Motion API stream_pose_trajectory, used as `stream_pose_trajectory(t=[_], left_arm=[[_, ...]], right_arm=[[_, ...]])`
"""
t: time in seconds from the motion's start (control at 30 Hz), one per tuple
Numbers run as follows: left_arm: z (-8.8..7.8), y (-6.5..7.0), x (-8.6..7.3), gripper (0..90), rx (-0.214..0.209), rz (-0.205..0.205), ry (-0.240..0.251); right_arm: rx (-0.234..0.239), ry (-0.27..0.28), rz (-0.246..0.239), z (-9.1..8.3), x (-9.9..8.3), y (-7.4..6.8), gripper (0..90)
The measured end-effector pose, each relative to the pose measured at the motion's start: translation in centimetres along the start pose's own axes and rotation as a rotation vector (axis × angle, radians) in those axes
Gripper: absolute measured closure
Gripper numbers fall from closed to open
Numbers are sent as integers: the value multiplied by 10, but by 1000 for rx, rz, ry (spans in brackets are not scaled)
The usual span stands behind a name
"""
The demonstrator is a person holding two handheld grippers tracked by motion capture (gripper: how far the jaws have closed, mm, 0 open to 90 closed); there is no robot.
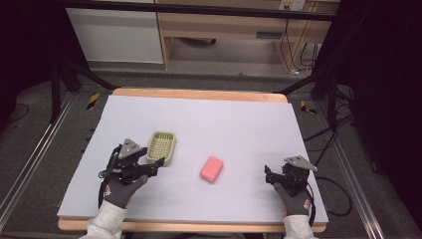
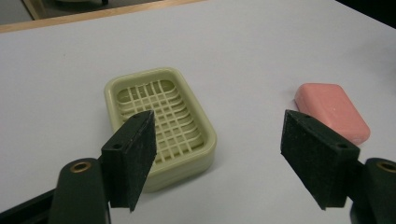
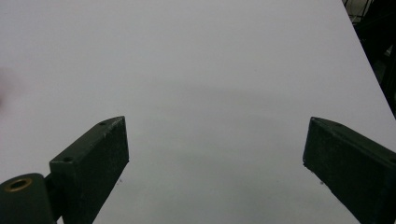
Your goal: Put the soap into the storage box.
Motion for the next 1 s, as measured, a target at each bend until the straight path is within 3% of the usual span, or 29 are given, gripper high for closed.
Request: stream_pose_trajectory(t=[0.17, 0.67, 1.0], left_arm=[[6, 9, 4, 260, -13, 23, -8], [21, 28, 15, 260, -51, 30, -25], [32, 42, 18, 259, -68, 57, -44]], right_arm=[[-3, 0, 0, 0, 0, 1, 71], [-1, 6, 10, -1, 1, 2, 70], [-7, 5, 16, -1, 1, 3, 67]])
Point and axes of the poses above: each handheld gripper's, and its own axes: z roughly forward along the jaws, x roughly out of its top, y roughly to its right, the point moved 5 cm from there along z, roughly forward along the jaws, and after that the axes turned 5 degrees about -z, right-handed, at the moved point
